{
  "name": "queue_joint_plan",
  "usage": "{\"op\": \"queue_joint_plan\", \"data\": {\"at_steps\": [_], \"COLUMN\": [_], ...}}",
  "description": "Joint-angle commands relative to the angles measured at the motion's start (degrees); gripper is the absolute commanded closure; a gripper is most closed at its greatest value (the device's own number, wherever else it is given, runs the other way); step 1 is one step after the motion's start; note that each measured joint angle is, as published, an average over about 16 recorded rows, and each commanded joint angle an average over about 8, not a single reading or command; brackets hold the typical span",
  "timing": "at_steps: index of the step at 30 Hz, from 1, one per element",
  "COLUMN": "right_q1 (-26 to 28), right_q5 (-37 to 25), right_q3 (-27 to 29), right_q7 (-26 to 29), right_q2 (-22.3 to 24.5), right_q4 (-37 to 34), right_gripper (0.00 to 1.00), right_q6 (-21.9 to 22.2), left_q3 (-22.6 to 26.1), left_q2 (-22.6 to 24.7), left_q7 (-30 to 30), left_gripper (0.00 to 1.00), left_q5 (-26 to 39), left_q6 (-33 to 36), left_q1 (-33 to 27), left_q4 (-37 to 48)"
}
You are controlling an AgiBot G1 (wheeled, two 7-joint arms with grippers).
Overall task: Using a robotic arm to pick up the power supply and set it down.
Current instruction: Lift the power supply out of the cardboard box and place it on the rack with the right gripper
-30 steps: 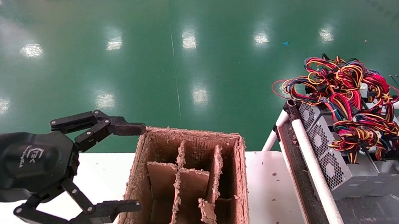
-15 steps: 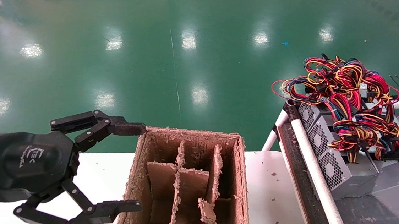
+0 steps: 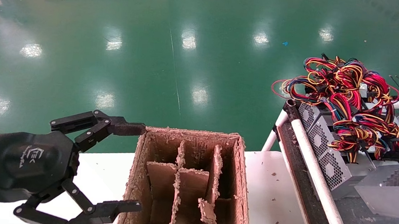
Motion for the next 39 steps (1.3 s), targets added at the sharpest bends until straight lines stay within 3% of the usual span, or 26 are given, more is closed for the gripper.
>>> {"op": "queue_joint_plan", "data": {"at_steps": [1, 21, 30, 39], "right_q1": [0.2, 4.1, 4.1, 2.8], "right_q5": [1.7, 9.8, 10.1, 9.0], "right_q3": [-1.2, -9.7, -12.4, -15.9], "right_q7": [-0.7, -7.4, -8.3, -8.3], "right_q2": [1.5, 7.9, 8.9, 6.9], "right_q4": [1.6, 3.7, 3.7, 3.0], "right_gripper": [1.00, 1.00, 1.00, 1.00], "right_q6": [1.2, 2.3, 2.8, 6.4], "left_q3": [0.0, 0.0, 0.1, 0.1], "left_q2": [0.0, 0.0, 0.0, 0.0], "left_q7": [0.0, 0.0, 0.0, 0.0], "left_gripper": [0.00, 0.00, 0.00, 0.00], "left_q5": [0.0, 0.0, 0.0, 0.0], "left_q6": [0.0, 0.0, 0.0, 0.0], "left_q1": [0.0, 0.0, 0.0, 0.0], "left_q4": [0.0, 0.0, 0.0, 0.0]}}
